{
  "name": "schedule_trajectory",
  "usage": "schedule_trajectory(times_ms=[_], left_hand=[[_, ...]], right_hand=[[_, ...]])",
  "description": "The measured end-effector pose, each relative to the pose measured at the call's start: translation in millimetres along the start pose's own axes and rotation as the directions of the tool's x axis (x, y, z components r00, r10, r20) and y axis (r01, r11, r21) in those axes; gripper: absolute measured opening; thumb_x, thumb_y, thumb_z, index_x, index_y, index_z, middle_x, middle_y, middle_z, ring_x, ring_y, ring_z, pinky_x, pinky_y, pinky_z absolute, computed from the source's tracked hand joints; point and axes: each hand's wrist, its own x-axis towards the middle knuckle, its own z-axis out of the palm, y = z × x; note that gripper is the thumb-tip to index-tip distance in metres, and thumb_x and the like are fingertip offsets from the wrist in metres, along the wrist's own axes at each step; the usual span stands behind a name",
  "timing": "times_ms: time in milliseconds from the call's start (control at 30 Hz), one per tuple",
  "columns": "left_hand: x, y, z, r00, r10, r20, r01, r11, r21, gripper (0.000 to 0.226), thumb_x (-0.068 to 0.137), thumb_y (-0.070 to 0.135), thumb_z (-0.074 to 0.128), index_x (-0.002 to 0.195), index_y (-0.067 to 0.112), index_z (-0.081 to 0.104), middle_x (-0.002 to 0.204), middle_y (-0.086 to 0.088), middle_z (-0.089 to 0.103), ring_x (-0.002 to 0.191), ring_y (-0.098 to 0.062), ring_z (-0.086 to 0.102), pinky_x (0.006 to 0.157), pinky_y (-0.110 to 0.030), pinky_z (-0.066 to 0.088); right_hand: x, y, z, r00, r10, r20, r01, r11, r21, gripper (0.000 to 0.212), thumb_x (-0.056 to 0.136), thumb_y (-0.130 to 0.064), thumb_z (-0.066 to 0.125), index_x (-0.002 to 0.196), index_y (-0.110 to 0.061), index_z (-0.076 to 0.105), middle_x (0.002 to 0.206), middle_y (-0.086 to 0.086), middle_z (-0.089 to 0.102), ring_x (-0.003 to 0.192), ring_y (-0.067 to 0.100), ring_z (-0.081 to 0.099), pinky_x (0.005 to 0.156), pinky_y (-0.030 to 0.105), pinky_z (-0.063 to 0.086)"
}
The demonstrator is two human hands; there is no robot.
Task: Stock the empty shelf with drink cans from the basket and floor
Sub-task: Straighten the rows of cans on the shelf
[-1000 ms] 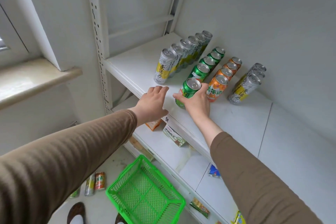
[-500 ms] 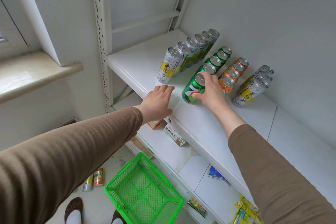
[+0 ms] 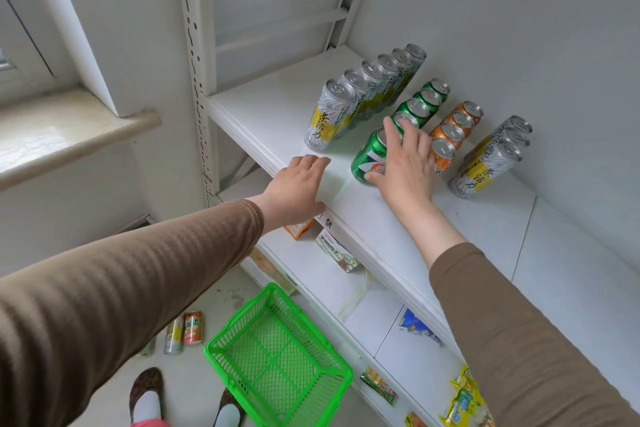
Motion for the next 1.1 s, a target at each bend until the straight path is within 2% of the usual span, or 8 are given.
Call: schedule_trajectory(times_ms=[100,200,300,467,633,767,933,1100], left_hand=[[-18,-18,-4,0.998,0.034,-0.043,-0.034,0.999,0.010,0.088,0.079,0.035,0.070,0.150,0.015,0.023,0.149,-0.010,0.033,0.136,-0.031,0.031,0.111,-0.044,0.034],[-45,-46,-11,0.996,0.034,-0.084,-0.032,0.999,0.026,0.087,0.079,0.036,0.070,0.150,0.014,0.024,0.151,-0.010,0.031,0.137,-0.031,0.030,0.110,-0.044,0.035],[-77,-82,-18,0.997,-0.002,-0.083,0.006,0.999,0.044,0.091,0.078,0.036,0.073,0.151,0.014,0.024,0.153,-0.010,0.028,0.138,-0.030,0.028,0.110,-0.043,0.035],[-140,-152,-20,0.994,-0.098,-0.042,0.100,0.994,0.048,0.091,0.077,0.034,0.072,0.151,0.015,0.024,0.155,-0.008,0.027,0.140,-0.030,0.026,0.110,-0.043,0.034],[-216,-241,8,0.978,-0.194,0.077,0.190,0.980,0.057,0.092,0.077,0.030,0.072,0.152,0.015,0.021,0.156,-0.012,0.023,0.141,-0.033,0.025,0.113,-0.045,0.030],[-271,-306,62,0.943,-0.268,0.198,0.262,0.963,0.057,0.092,0.078,0.029,0.072,0.153,0.016,0.021,0.157,-0.011,0.022,0.141,-0.033,0.025,0.112,-0.044,0.031],[-311,-362,162,0.872,-0.344,0.348,0.344,0.937,0.064,0.091,0.080,0.026,0.072,0.153,0.016,0.019,0.156,-0.010,0.023,0.140,-0.031,0.027,0.112,-0.041,0.033],[-321,-398,282,0.805,-0.389,0.447,0.414,0.909,0.044,0.087,0.079,0.029,0.072,0.150,0.017,0.022,0.148,-0.007,0.031,0.132,-0.030,0.035,0.106,-0.043,0.040]], right_hand=[[-20,-33,-7,0.988,-0.127,-0.084,0.124,0.992,-0.033,0.098,0.072,-0.042,0.086,0.153,-0.022,0.033,0.158,0.008,0.031,0.144,0.033,0.029,0.110,0.049,0.039],[-43,-76,-2,0.971,-0.223,-0.087,0.224,0.975,0.003,0.089,0.076,-0.043,0.082,0.150,-0.022,0.037,0.157,0.008,0.034,0.143,0.032,0.031,0.112,0.046,0.037],[-65,-120,17,0.966,-0.253,-0.049,0.257,0.963,0.084,0.085,0.076,-0.042,0.082,0.148,-0.021,0.042,0.154,0.007,0.039,0.141,0.031,0.035,0.112,0.045,0.037],[-105,-195,60,0.965,-0.245,0.090,0.224,0.954,0.198,0.082,0.079,-0.043,0.079,0.149,-0.020,0.041,0.154,0.006,0.039,0.140,0.030,0.035,0.114,0.044,0.036],[-162,-271,125,0.948,-0.151,0.279,0.050,0.940,0.337,0.074,0.084,-0.039,0.074,0.148,-0.021,0.041,0.151,0.003,0.042,0.136,0.029,0.037,0.112,0.042,0.035],[-212,-312,198,0.882,-0.075,0.465,-0.130,0.910,0.394,0.068,0.090,-0.036,0.069,0.149,-0.019,0.039,0.150,0.004,0.042,0.137,0.029,0.035,0.114,0.042,0.033],[-270,-350,304,0.761,0.027,0.649,-0.348,0.861,0.372,0.063,0.092,-0.029,0.070,0.147,-0.015,0.042,0.147,0.009,0.045,0.137,0.030,0.038,0.115,0.038,0.029],[-320,-375,431,0.600,0.099,0.794,-0.562,0.759,0.330,0.061,0.093,-0.023,0.068,0.146,-0.008,0.042,0.146,0.014,0.047,0.138,0.031,0.041,0.112,0.034,0.030]])
